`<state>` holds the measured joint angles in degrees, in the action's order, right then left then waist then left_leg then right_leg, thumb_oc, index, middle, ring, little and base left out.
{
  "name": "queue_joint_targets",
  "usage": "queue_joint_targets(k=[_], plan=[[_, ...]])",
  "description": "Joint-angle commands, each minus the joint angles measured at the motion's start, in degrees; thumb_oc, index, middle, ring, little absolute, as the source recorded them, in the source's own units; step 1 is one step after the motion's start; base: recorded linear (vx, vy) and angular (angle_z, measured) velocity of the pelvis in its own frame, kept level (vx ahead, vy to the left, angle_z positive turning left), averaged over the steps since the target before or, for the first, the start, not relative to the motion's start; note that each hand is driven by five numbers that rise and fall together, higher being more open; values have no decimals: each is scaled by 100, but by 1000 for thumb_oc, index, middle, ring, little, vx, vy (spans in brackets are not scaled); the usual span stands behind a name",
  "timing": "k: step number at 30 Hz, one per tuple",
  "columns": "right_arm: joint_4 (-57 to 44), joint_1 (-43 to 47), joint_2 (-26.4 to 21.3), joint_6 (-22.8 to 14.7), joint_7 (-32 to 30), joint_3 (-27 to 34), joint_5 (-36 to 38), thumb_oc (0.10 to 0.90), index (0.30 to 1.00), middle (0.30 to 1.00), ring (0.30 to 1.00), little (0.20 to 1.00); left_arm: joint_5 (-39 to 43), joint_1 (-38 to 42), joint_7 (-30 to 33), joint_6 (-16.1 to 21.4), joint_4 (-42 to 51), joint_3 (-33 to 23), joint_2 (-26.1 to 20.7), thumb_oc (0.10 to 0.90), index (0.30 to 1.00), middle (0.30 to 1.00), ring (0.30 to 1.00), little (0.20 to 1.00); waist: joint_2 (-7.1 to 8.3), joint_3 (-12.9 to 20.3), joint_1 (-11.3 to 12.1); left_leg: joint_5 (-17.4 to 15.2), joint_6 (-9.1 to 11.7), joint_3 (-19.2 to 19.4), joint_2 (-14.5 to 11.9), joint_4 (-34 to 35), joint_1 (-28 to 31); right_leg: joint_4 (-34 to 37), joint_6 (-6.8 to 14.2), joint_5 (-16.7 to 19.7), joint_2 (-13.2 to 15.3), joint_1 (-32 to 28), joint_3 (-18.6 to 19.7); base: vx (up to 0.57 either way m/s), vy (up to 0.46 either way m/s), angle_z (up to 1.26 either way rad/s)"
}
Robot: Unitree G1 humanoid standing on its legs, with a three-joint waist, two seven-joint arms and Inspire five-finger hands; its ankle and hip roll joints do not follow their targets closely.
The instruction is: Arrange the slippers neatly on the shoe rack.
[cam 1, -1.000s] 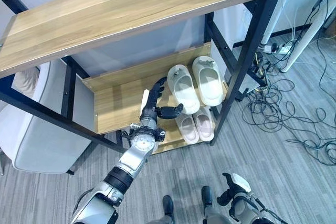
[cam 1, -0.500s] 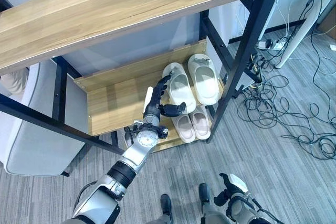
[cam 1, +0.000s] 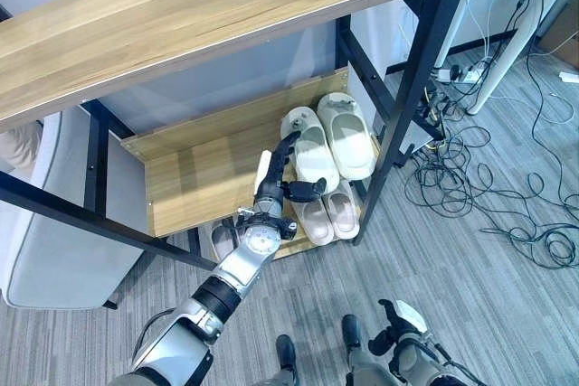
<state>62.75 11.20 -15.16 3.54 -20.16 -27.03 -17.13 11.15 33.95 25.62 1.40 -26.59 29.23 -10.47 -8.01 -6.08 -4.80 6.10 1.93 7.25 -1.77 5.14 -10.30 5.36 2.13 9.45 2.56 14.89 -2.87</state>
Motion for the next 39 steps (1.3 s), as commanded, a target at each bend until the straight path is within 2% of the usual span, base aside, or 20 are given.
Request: queue_joint_targets(k=[1,10,22,33,37,39], plan=[[236,192,-109,-115,-163,-130,82,800,900,900,900,900,-241,1253,-41,433,-329,75,369,800,900,900,900,900,9,152,-41,-486,178,-252,7,-14,58,-36,421,-754,303,-117,-221,0,0,0],[322,195,-109,-103,-159,-128,96,800,900,900,900,900,-363,1357,-52,418,-320,77,296,800,900,900,900,900,-46,168,-35,-490,188,-249,-10,-14,140,-36,405,-779,291,-205,-239,0,0,0],[359,235,10,-102,-63,-63,153,800,900,900,900,900,-304,909,-253,497,224,-96,-215,800,900,900,900,900,55,262,139,-465,222,-392,-19,-14,253,-36,394,-842,287,-444,-453,-4,-8,2],[426,237,147,-79,60,53,116,800,900,900,900,900,-54,-14,-557,706,1240,-429,-579,800,900,900,900,900,243,344,427,-421,247,-605,-2,-14,298,-36,398,-829,337,-653,-758,-39,-8,14],[454,228,201,-72,103,116,104,800,900,900,900,900,72,-541,-773,773,1682,-521,-697,800,900,900,900,900,308,383,528,-412,248,-677,4,-14,352,-36,397,-829,348,-758,-864,-29,0,12],[478,185,232,-78,166,189,62,800,900,900,900,900,190,-1282,-1086,834,2104,-644,-907,800,900,900,900,900,379,439,676,-405,259,-774,21,-14,395,-36,391,-838,373,-891,-1033,-31,-11,15]])
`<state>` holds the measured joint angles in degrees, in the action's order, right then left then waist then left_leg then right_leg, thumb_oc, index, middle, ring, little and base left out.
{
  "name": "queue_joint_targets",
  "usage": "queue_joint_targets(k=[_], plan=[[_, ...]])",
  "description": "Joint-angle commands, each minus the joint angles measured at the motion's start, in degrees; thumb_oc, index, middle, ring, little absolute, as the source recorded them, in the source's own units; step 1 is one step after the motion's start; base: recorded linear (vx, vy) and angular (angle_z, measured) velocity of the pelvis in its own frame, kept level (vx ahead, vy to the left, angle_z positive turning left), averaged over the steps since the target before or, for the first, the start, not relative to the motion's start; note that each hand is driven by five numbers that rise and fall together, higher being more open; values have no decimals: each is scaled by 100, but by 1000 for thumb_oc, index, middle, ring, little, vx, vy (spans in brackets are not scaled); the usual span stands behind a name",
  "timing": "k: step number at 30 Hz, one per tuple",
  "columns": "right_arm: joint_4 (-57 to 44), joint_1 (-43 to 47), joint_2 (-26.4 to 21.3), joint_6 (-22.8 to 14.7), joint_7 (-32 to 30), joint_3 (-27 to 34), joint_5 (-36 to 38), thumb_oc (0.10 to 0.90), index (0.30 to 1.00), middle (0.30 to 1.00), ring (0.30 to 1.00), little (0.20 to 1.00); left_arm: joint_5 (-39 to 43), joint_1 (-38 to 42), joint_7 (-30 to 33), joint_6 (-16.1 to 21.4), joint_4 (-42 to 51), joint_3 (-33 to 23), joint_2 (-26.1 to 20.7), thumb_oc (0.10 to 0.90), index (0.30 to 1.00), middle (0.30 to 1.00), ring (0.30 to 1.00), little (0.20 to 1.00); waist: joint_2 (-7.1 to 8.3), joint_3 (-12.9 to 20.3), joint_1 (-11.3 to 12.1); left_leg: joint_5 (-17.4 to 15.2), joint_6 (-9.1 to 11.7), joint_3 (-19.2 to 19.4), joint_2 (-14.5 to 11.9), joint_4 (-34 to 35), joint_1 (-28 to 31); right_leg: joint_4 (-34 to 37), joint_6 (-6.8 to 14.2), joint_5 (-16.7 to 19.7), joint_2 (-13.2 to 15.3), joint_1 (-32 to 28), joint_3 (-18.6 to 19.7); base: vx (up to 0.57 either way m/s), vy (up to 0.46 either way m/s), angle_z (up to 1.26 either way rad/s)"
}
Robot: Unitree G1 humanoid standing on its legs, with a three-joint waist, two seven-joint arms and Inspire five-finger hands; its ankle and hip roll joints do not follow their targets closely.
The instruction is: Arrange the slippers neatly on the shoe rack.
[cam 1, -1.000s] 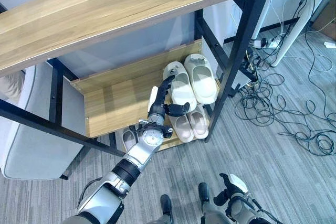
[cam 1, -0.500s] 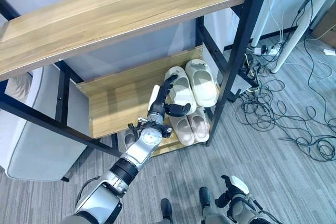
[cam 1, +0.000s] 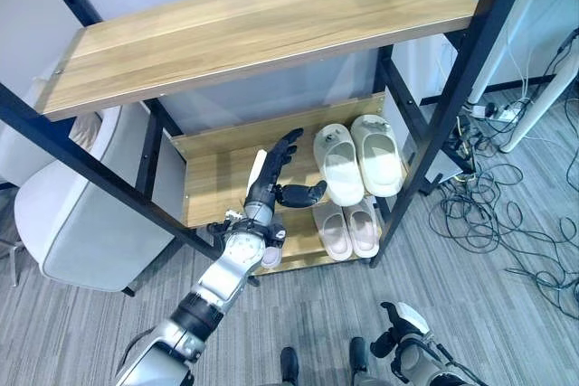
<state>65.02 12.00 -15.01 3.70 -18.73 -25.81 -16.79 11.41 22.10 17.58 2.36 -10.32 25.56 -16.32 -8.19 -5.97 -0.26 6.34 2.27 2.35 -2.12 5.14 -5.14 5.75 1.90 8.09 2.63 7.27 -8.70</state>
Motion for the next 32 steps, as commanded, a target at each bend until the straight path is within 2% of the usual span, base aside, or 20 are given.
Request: queue_joint_targets(k=[1,3,8,10,12,15,16,19,20,22,23,28,32], plan=[[255,84,228,-99,44,101,14,800,900,900,900,900,158,-356,-417,764,580,-315,-420,800,900,900,900,900,422,448,273,-431,223,-318,61,-14,-96,-75,413,-703,373,-182,-494,-26,0,22],[257,42,208,-117,104,168,-31,800,900,900,900,900,153,-958,-674,791,724,-428,-642,800,900,900,900,900,475,477,407,-429,223,-379,69,-14,-49,-75,409,-714,378,-291,-606,-11,2,26],[277,-145,179,-148,230,293,-124,800,900,900,900,900,499,-2292,-1184,696,801,-722,-833,800,900,900,900,900,635,544,669,-425,209,-579,77,-14,79,-75,394,-768,383,-567,-853,3,4,20],[290,-255,124,-200,319,379,-163,800,900,900,900,900,611,-2859,-1586,638,688,-816,-1025,800,900,900,900,900,726,561,816,-429,201,-697,85,-14,127,-84,393,-792,393,-699,-1018,-4,15,31],[299,-294,102,-233,369,426,-159,800,900,900,900,900,456,-3130,-1798,585,516,-831,-1182,800,900,900,900,900,783,577,880,-426,196,-774,87,-14,153,-84,392,-812,389,-783,-1110,5,10,39],[309,-352,106,-270,400,430,-177,800,900,900,900,900,172,-3312,-1891,518,133,-780,-1221,800,900,900,900,900,850,587,933,-425,189,-833,90,-14,174,-85,399,-829,388,-849,-1208,-9,18,23],[281,-400,97,-323,414,431,-181,800,900,900,900,900,-102,-3351,-1910,428,-399,-750,-1147,800,900,900,900,900,906,591,947,-423,184,-856,91,-14,180,-88,392,-839,388,-889,-1251,-15,28,23],[224,-508,76,-390,450,451,-157,800,900,900,900,900,-450,-3318,-1888,400,-1036,-743,-1024,800,900,900,900,900,949,585,914,-428,170,-870,94,-14,193,-92,399,-834,394,-911,-1282,-12,35,19],[210,-621,74,-425,469,500,-107,800,900,900,900,900,-793,-3236,-1807,309,-1700,-746,-845,800,900,900,900,900,994,585,871,-430,152,-865,94,-14,199,-98,401,-831,397,-914,-1269,-15,51,1],[239,-700,102,-448,481,621,39,800,900,900,900,900,-1213,-3084,-1659,239,-2568,-790,-620,800,900,900,900,900,1010,577,819,-437,136,-842,90,-14,216,-106,404,-824,397,-906,-1246,-23,50,1],[239,-700,102,-448,481,621,39,800,900,900,900,900,-1213,-3084,-1659,239,-2568,-790,-620,800,900,900,900,900,1010,577,819,-437,136,-842,90,-14,216,-106,404,-824,397,-906,-1246,-17,42,-1],[458,-740,174,-471,461,815,284,800,900,900,900,900,-1784,-2684,-1161,82,-4563,-1033,-175,800,900,900,900,900,1046,597,694,-488,100,-737,93,-14,299,-120,412,-804,397,-898,-1136,-3,49,-1],[668,-777,221,-474,470,865,345,800,900,900,900,900,-2089,-2461,-966,73,-5385,-1082,-30,800,900,900,900,900,1036,633,587,-548,83,-629,89,-14,382,-129,423,-795,400,-886,-999,16,59,-10]])
